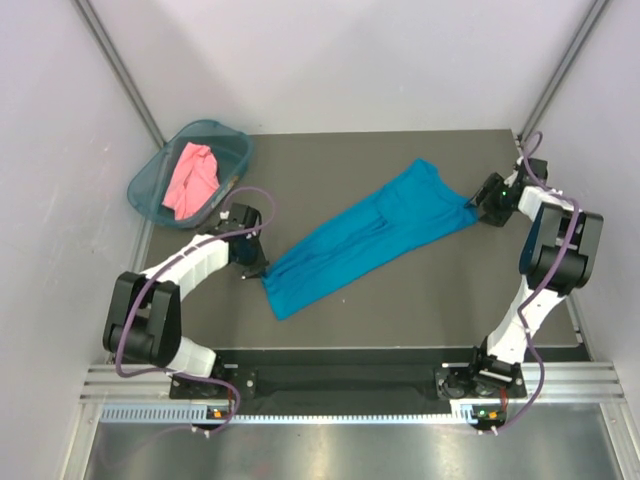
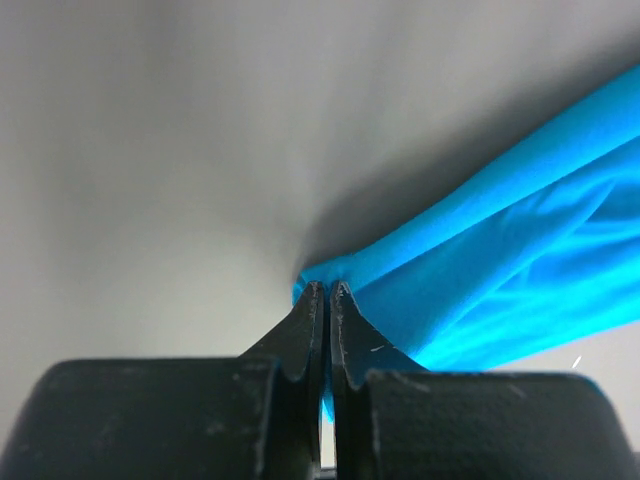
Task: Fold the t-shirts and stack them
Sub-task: Fold the tshirt
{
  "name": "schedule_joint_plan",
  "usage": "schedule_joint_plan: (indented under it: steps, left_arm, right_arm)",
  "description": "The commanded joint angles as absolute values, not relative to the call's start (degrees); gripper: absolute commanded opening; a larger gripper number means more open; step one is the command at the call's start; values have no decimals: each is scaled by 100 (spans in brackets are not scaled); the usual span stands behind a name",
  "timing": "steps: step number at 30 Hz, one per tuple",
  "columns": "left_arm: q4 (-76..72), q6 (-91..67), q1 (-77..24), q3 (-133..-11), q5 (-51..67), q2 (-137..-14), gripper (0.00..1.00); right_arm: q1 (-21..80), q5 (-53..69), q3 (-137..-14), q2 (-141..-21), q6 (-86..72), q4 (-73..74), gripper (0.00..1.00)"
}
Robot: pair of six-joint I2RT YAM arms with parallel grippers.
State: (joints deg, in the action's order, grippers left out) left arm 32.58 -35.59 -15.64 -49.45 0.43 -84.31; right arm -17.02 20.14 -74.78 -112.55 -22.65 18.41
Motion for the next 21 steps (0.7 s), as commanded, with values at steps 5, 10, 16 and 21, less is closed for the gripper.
schedule_joint_plan:
  steps: [5,10,16,21]
  left_arm:
    - [3647,-3709,-1723,-5053,-351,-8437,0]
    - [3744,-3463,-1723,-5677,-597,-8850,0]
    - [3850,-3270,-1714,-6187,-615,-9290,0]
    - [3893,-3226,-1696,-6258,-606,-9456,0]
  right_arm:
    - [-1565,2276,-8200,-11856,-2408,1441,49]
    - [-1450,2364,-8367,-12023,-2373,1459,42]
    - [-1398,2417,-8665,-12348,-2320,1459,18]
    - [-1389,2234,-9017,-12621,-2329,1494,0]
